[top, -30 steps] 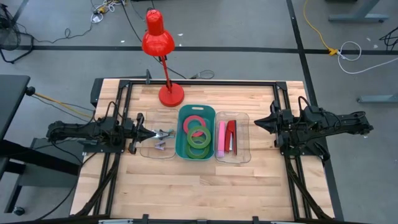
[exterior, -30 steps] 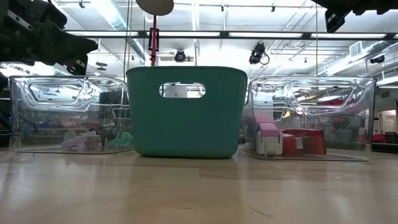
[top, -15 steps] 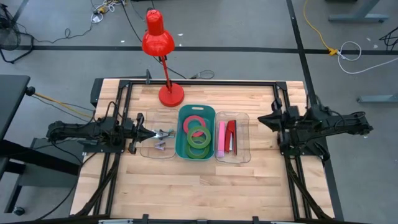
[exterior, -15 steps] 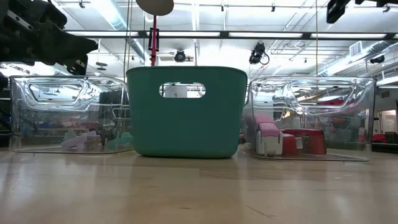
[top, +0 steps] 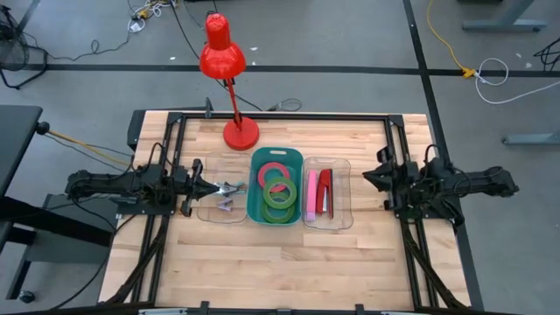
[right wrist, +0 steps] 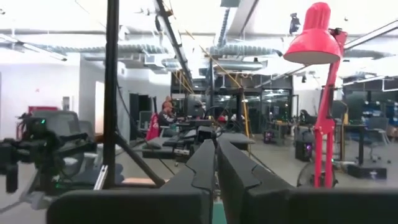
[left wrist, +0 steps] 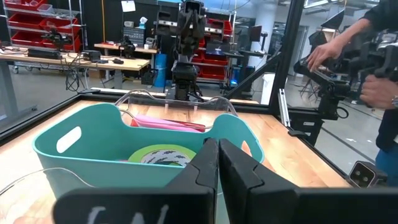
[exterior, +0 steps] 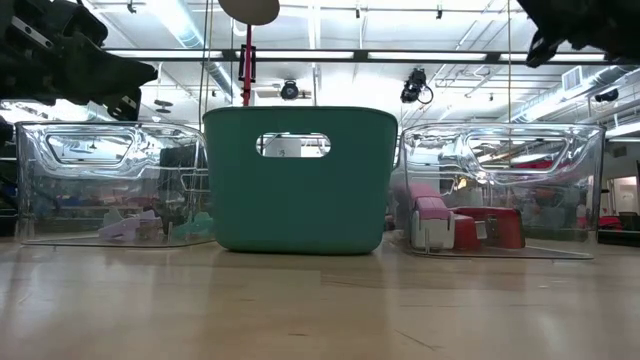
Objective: Pick and place Stapler, Stapler remover, tape
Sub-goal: Return to Home Position
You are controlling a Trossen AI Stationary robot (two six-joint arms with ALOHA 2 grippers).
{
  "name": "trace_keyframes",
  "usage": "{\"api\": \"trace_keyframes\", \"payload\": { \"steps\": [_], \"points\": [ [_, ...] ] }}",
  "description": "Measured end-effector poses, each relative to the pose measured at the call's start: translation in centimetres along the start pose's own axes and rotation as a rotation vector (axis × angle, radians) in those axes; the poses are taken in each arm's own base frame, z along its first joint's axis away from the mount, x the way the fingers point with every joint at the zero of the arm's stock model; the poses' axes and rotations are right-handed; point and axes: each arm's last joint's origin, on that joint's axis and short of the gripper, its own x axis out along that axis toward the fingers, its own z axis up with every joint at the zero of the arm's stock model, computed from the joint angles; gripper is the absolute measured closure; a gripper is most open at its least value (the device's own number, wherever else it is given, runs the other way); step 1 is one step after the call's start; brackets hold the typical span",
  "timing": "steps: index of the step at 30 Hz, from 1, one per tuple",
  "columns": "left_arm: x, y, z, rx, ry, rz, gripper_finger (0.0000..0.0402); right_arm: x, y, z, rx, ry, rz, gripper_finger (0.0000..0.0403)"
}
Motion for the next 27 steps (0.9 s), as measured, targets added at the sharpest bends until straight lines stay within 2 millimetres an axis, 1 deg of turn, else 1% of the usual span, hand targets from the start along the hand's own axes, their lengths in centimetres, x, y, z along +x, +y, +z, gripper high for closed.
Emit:
{"api": "trace_keyframes", "payload": {
  "steps": [4,8,15,21,27],
  "points": [
    [0.0,0.0,0.0,0.0,0.0,0.0,0.0383,-0.6,-0.2,-0.7,-0.024,0.002,0.002,0.0382],
    [0.0,0.0,0.0,0.0,0.001,0.0,0.0383,-1.0,-0.4,-1.3,-0.027,0.048,0.001,0.0382],
    [0.0,0.0,0.0,0.0,0.001,0.0,0.0383,-1.5,-0.4,-1.8,-0.029,0.1,-0.009,0.0382],
    [0.0,0.0,0.0,0.0,0.001,0.0,0.0383,-1.8,-0.4,-1.6,-0.034,0.07,-0.011,0.0382],
    [0.0,0.0,0.0,0.0,0.001,0.0,0.0383,-1.9,-0.4,-2.6,-0.034,-0.012,-0.014,0.0382]
  ]
}}
